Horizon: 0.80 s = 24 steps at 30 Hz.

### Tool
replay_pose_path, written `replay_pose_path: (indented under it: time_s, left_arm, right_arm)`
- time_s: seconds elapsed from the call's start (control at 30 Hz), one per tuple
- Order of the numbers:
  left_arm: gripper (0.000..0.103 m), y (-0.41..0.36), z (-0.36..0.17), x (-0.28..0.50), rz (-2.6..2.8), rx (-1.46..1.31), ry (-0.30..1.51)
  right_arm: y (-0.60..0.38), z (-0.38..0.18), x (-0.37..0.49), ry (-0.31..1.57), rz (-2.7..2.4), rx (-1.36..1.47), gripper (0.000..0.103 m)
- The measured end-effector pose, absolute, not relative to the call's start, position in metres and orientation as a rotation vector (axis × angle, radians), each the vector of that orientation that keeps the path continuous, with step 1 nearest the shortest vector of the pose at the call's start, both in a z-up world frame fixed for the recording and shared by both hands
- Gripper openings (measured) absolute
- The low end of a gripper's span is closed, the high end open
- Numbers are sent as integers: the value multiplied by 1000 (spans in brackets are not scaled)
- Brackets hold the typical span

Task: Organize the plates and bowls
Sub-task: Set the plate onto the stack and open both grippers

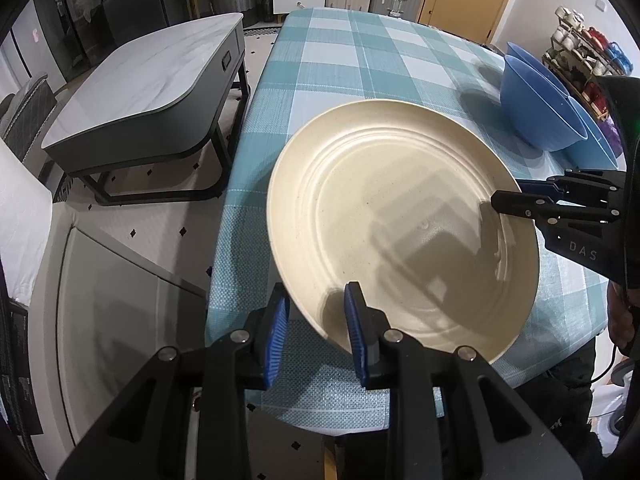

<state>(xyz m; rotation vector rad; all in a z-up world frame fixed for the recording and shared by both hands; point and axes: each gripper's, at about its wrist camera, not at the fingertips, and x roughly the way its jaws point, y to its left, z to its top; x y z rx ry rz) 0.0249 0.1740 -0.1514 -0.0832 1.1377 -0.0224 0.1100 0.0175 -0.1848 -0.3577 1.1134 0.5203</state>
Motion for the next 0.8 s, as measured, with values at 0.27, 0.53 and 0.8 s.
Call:
replay_pose_path:
  time_s: [0.27,0.53,0.8]
  left_arm:
    - [28,181,-139,24,-10,-115,1102]
    - [44,175,-103,20,23,-128,970]
    - [46,148,-88,23,16,-88,912]
  right_arm:
    - [-3,-156,112,1040,545,-233,20]
    - [-31,-119,104,880,505,-116,27]
    - [-42,-110,86,836,505,-100,35]
